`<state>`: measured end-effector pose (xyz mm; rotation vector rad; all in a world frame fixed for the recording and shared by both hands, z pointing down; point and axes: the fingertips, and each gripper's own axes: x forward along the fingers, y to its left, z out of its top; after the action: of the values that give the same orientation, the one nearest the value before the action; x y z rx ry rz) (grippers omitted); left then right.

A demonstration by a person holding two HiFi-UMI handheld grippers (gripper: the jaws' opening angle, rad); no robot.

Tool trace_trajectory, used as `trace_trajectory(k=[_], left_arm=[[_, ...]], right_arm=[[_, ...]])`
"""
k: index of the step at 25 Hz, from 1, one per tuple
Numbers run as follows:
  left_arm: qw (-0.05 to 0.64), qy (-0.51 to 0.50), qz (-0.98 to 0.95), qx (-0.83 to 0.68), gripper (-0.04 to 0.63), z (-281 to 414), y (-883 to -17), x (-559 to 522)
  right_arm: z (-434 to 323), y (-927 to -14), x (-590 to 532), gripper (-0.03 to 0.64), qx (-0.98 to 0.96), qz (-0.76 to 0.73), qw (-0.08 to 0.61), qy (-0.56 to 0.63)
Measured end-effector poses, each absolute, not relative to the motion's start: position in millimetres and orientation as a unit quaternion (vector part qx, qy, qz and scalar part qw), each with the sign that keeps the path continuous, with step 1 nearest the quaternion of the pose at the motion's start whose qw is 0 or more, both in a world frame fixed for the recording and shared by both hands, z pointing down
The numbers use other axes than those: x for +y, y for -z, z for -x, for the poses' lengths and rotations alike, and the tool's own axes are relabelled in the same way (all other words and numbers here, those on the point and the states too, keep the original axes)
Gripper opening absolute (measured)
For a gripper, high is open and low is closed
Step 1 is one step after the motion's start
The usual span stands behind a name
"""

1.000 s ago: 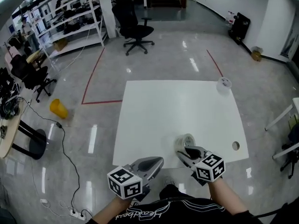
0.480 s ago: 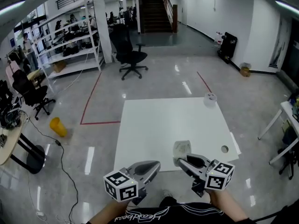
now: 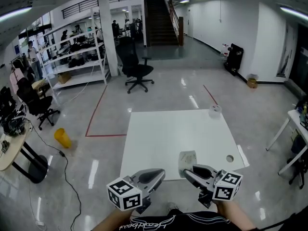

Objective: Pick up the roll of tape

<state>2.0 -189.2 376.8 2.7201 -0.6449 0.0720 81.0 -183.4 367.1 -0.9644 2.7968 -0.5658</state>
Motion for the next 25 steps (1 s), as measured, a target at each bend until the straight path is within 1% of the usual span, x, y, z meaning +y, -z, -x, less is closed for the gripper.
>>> trace_trajectory(k=[25], left_arm=[[0.170,-0.036,-0.957,-0.234,0.003,-7,-386,-177]], right_arm=[[-80,-384,-174,0.094,0.929,0.318,0.054,0.184]])
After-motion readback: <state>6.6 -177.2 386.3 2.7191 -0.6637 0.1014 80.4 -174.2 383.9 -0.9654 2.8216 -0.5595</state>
